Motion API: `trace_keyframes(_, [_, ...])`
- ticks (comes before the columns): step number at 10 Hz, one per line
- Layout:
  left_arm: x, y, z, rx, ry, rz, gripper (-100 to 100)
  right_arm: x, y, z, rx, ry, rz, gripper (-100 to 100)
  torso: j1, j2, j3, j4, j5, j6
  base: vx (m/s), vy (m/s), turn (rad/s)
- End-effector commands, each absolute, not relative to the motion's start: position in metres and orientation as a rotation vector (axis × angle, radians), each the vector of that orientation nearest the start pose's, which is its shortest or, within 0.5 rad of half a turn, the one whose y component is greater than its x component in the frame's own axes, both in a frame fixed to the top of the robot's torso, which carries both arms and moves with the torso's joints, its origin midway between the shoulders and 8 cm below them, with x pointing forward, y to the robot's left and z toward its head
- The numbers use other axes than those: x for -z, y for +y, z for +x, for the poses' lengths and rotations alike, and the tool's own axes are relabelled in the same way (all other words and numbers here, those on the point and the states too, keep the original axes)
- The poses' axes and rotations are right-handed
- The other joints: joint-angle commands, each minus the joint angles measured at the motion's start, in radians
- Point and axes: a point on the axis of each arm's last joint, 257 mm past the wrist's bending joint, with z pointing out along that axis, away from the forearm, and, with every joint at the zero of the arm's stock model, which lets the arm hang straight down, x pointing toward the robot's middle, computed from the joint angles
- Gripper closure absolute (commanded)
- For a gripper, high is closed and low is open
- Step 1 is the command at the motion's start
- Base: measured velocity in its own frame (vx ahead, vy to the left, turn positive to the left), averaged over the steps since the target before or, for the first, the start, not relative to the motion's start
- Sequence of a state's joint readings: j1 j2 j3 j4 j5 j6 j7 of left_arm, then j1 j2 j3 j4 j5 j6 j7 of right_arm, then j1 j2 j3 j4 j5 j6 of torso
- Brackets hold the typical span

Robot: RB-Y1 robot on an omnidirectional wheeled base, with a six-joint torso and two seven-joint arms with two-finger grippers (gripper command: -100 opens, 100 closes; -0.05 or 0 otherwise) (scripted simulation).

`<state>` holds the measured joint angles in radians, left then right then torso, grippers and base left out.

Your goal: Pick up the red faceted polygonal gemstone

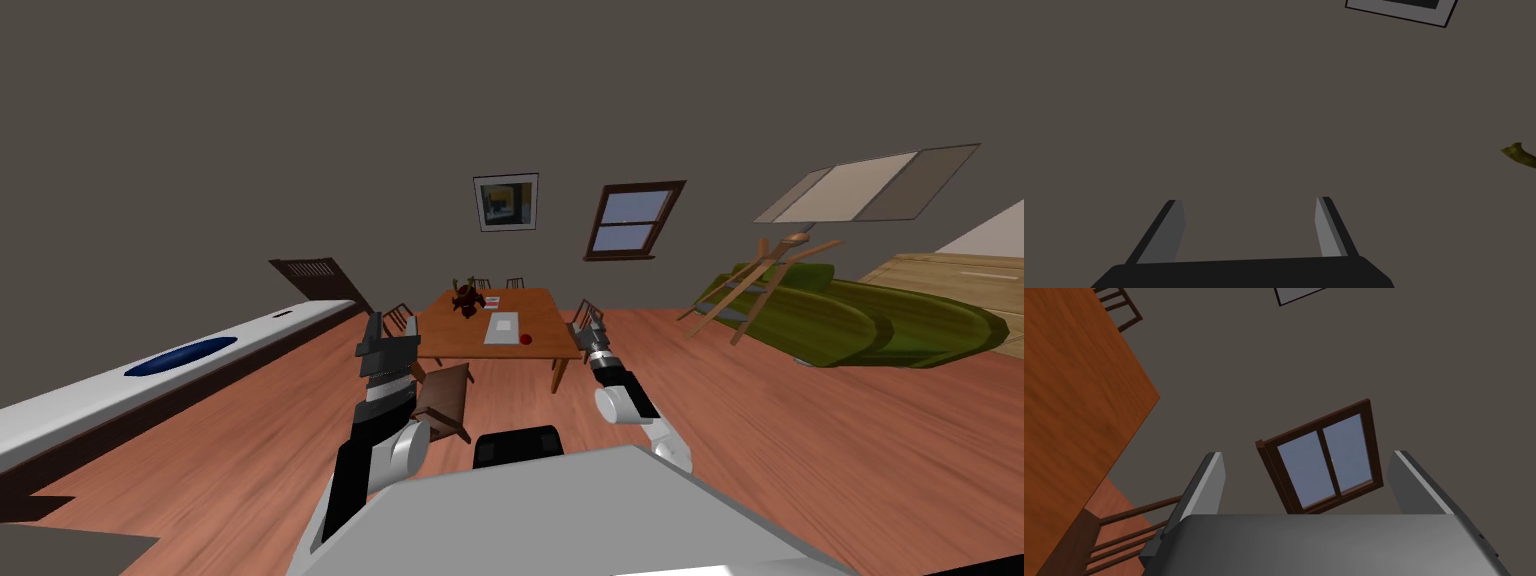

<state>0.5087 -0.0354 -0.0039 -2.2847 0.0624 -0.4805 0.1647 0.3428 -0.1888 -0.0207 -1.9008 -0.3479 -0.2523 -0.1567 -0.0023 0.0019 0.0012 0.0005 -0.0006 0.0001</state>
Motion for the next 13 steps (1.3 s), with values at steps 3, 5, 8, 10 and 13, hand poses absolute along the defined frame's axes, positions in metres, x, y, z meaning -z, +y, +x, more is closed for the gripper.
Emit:
trace_keyframes(3, [-0.020, 0.291, 0.344, 1.488, 0.503, -0.800, 0, 0.186, -0.328, 0.448, -1.471, 0.826, 1.348, -100, 0.001, -0.001, 0.000, 0.000, 0.000, 0.000, -0.022, -0.017, -0.010])
trace_keyframes(5, [-0.020, 0.291, 0.344, 1.488, 0.503, -0.800, 0, 0.221, -0.328, 0.460, -1.480, 0.835, 1.475, -100, 0.001, -0.001, 0.000, 0.000, 0.000, 0.000, -0.024, -0.026, -0.027])
trace_keyframes(8, [-0.020, 0.291, 0.344, 1.488, 0.503, -0.800, 0, 0.253, -0.330, 0.463, -1.461, 0.849, 1.568, -100, 0.002, -0.001, -0.001, 0.000, 0.000, 0.000, -0.011, -0.011, -0.018])
trace_keyframes(10, [-0.020, 0.291, 0.344, 1.488, 0.503, -0.800, 0, 0.276, -0.330, 0.467, -1.455, 0.854, 1.644, -100, 0.002, -0.002, -0.001, 0.000, 0.000, 0.000, -0.001, -0.008, -0.023])
trace_keyframes(13, [-0.020, 0.291, 0.344, 1.488, 0.503, -0.800, 0, 0.319, -0.327, 0.473, -1.441, 0.859, 1.795, -100, 0.002, -0.003, -0.002, -0.001, 0.001, 0.000, 0.010, -0.001, -0.036])
